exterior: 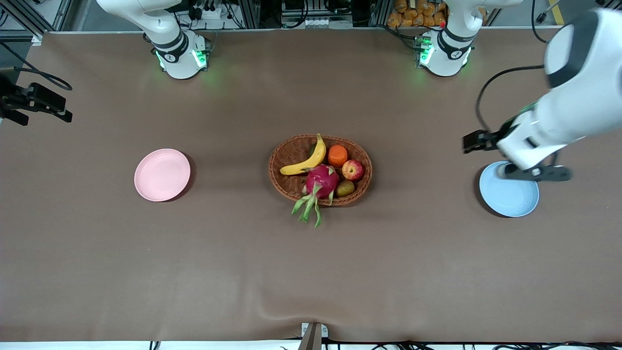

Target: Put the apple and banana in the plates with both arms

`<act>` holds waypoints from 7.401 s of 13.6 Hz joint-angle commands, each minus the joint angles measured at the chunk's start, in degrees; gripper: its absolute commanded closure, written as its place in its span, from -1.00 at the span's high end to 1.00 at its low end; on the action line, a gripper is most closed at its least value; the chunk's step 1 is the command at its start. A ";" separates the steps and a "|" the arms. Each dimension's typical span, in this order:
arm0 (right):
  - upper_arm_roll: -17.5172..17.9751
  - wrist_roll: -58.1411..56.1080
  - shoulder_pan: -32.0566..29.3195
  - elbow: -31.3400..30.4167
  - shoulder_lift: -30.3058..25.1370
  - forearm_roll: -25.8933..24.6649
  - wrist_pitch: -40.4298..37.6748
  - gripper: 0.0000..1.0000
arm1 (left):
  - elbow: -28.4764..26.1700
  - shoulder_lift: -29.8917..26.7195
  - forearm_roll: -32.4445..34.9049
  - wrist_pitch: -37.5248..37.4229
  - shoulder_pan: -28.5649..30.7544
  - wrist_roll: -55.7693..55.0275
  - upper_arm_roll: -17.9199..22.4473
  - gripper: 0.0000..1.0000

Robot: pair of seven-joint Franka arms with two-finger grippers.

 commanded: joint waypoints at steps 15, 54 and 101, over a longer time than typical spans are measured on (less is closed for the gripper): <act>0.03 -0.86 2.59 2.48 -0.57 0.44 -0.77 1.00 | -1.79 18.47 -4.98 18.06 -16.50 -26.97 -0.15 1.00; -0.06 13.46 17.18 2.47 12.09 6.77 5.64 1.00 | 0.40 20.16 -7.79 11.50 -20.63 -27.95 0.55 -0.44; 0.46 56.18 47.15 0.71 40.48 16.35 36.05 -0.04 | -25.25 15.31 8.38 37.92 25.95 32.87 1.95 0.05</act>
